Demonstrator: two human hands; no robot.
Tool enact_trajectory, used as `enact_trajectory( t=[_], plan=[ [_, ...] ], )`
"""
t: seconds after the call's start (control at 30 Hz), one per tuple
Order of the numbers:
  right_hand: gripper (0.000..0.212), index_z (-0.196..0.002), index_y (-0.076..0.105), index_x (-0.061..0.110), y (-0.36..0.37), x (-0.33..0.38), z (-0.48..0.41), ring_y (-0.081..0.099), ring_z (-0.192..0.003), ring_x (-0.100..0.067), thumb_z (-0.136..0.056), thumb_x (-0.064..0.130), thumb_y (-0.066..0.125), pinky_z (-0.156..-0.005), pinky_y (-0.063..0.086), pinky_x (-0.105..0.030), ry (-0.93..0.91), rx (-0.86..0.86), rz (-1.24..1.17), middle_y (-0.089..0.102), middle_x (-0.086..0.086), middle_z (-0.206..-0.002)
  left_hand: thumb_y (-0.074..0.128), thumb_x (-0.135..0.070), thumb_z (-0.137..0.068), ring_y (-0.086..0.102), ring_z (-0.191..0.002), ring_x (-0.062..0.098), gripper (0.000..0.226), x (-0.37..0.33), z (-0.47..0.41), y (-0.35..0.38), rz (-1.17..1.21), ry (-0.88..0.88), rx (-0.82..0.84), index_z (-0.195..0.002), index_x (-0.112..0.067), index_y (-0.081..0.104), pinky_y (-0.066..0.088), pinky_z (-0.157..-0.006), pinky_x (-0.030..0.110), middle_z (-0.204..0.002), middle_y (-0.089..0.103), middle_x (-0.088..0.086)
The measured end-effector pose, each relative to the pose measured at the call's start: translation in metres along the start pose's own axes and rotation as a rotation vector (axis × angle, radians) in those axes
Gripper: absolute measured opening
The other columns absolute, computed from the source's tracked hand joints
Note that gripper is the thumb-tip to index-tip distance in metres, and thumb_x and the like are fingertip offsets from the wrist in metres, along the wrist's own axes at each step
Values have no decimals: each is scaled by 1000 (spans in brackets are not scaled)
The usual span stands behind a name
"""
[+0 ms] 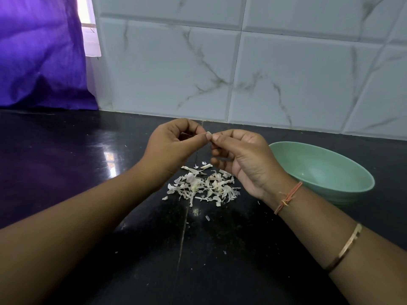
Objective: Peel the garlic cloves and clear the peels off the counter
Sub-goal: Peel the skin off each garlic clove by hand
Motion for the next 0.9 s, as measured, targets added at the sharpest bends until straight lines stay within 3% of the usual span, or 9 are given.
enact_trajectory(
  t=[0.23, 0.4, 0.47, 0.57, 0.63, 0.73, 0.9],
  plan=[
    [9, -77, 61, 4, -7, 3, -1, 57, -55, -7, -86, 4, 60, -52, 52, -21, -28, -81, -85, 58, -6, -68, 66, -7, -81, 37, -42, 0, 18, -4, 2, 7, -75, 32, 35, -67, -14, 58, 31, -45, 9, -44, 46, -13],
    [10, -77, 60, 4, -5, 6, -1, 62, -58, -11, -86, 1, 59, -56, 55, -22, -48, -52, -95, 65, -7, -67, 66, 1, -79, 57, -63, 4, 21, 0, 0, 0, -41, 19, -22, -66, -13, 55, 47, -59, 15, -70, 67, -6],
    [9, -77, 59, 3, -5, 10, -1, 62, -59, -12, -85, -3, 60, -59, 56, -23, -91, -54, -87, 64, -8, -68, 67, -1, -79, 55, -66, 9, 19, 2, -2, -4, -28, 13, -45, -69, -14, 56, 46, -59, 16, -76, 67, 2],
    [14, -77, 60, 5, -8, 17, -1, 61, -62, -12, -81, -8, 62, -62, 56, -25, -169, -70, -20, 62, -5, -66, 63, -1, -82, 48, -63, 8, 20, 4, -2, -3, -14, -6, -19, -78, -20, 61, 40, -58, 14, -72, 59, 0],
    [16, -79, 60, 6, -8, 20, 0, 61, -63, -12, -80, -10, 62, -63, 56, -26, -201, -72, 32, 62, -4, -68, 58, -1, -84, 44, -66, 16, 24, 3, -1, -1, -46, -11, 2, -78, -22, 66, 37, -60, 22, -75, 58, 9],
    [20, -85, 59, 8, -6, 24, 1, 60, -64, -11, -80, -12, 61, -63, 56, -28, -236, -73, 97, 61, -4, -72, 53, -4, -87, 41, -72, 20, 26, 1, 0, -2, -30, -34, -12, -77, -23, 68, 33, -61, 28, -80, 55, 16],
    [23, -87, 58, 12, -3, 27, 2, 60, -64, -9, -81, -10, 62, -64, 57, -29, -273, -63, 179, 61, -2, -71, 63, -20, -86, 42, -71, 19, 11, 0, 0, -2, -36, -27, -16, -76, -20, 69, 34, -65, 31, -74, 52, 14]
  ],
)
Point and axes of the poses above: each hand's wrist, its own z-axis away from the middle knuckle, its own y-axis out of the palm, x = y × z, the point moved 10 cm from there along -z, towards the middle knuckle
